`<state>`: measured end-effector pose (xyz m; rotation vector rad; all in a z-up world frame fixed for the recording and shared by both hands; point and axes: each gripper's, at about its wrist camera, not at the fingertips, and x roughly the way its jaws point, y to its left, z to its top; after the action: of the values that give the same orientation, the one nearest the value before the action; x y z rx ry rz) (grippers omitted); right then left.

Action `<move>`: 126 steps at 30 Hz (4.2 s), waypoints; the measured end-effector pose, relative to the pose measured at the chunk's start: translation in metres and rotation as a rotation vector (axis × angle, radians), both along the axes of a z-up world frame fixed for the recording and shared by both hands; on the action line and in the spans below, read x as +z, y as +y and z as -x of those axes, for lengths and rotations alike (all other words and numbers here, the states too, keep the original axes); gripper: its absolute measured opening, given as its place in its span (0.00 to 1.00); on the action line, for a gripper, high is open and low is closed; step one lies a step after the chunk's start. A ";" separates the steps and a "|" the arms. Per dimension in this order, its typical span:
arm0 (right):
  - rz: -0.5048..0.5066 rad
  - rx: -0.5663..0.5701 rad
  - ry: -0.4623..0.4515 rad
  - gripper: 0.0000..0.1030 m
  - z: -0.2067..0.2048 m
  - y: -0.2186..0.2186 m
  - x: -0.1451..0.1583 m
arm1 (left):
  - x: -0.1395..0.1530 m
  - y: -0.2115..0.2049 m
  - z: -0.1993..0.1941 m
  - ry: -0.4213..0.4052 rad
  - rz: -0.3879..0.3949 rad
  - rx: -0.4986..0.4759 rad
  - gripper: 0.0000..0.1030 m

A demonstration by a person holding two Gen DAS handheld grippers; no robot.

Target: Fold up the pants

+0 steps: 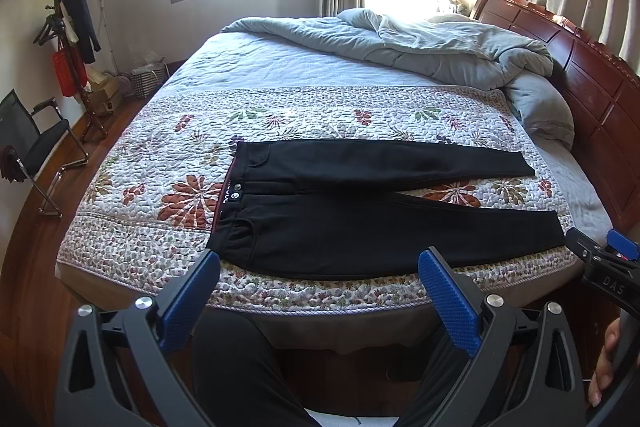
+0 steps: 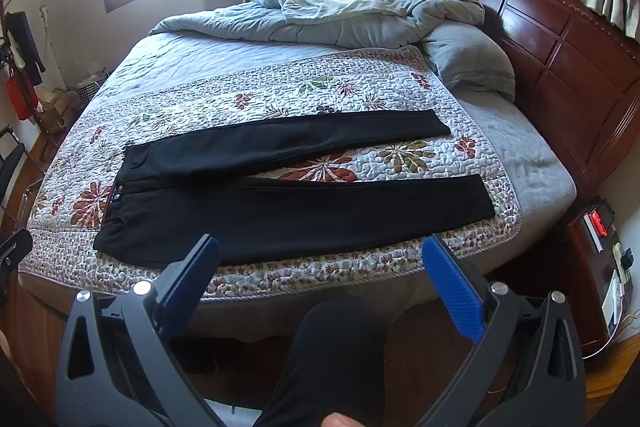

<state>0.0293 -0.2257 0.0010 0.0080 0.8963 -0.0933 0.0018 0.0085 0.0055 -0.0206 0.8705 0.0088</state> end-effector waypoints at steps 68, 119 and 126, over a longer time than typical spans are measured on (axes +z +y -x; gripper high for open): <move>-0.011 -0.005 0.018 0.98 0.001 -0.005 -0.009 | -0.004 -0.009 0.001 0.007 -0.001 0.004 0.96; -0.313 0.298 0.314 0.97 -0.296 -0.112 -0.184 | -0.244 0.254 -0.405 0.299 0.381 -0.054 0.96; -0.502 0.296 0.387 0.97 -0.370 -0.182 -0.194 | -0.312 0.265 -0.470 0.434 0.489 -0.124 0.96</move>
<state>0.3993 -0.4077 -0.1931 0.3332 1.2785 0.4212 0.4717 0.2735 -0.3061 -0.4357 1.2896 -0.3268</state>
